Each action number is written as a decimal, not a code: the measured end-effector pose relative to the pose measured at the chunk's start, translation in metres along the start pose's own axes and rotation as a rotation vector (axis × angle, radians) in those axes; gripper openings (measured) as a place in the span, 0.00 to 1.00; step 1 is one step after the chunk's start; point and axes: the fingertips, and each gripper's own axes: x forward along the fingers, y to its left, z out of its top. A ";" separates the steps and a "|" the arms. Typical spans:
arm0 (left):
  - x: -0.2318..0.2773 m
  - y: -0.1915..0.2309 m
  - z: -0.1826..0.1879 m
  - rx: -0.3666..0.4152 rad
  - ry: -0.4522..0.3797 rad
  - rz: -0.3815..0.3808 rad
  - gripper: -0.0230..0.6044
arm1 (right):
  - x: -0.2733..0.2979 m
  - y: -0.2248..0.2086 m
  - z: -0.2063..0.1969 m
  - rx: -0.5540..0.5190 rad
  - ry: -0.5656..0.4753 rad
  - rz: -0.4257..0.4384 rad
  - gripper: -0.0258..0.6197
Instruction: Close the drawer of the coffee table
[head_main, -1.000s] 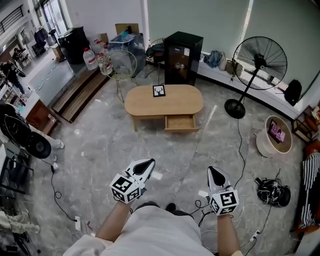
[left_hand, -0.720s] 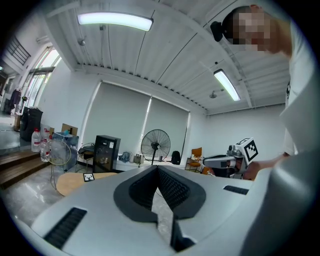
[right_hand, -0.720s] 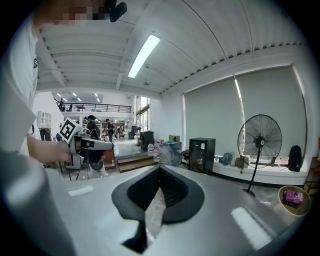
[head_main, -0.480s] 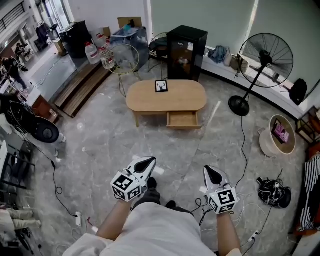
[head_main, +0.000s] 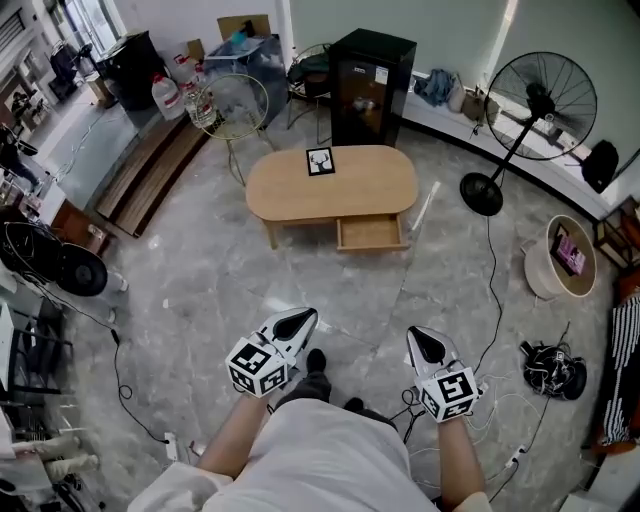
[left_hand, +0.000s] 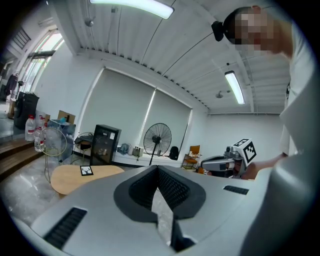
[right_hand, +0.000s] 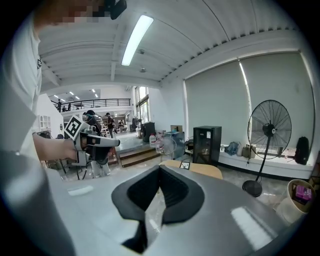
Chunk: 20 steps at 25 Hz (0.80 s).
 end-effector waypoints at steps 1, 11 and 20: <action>0.004 0.011 0.001 -0.002 0.006 -0.008 0.04 | 0.012 0.000 0.002 0.005 0.005 0.001 0.06; 0.038 0.107 0.022 -0.001 0.044 -0.080 0.05 | 0.101 -0.007 0.023 0.030 0.037 -0.069 0.06; 0.055 0.159 0.029 -0.019 0.052 -0.107 0.05 | 0.144 -0.009 0.029 0.021 0.064 -0.122 0.06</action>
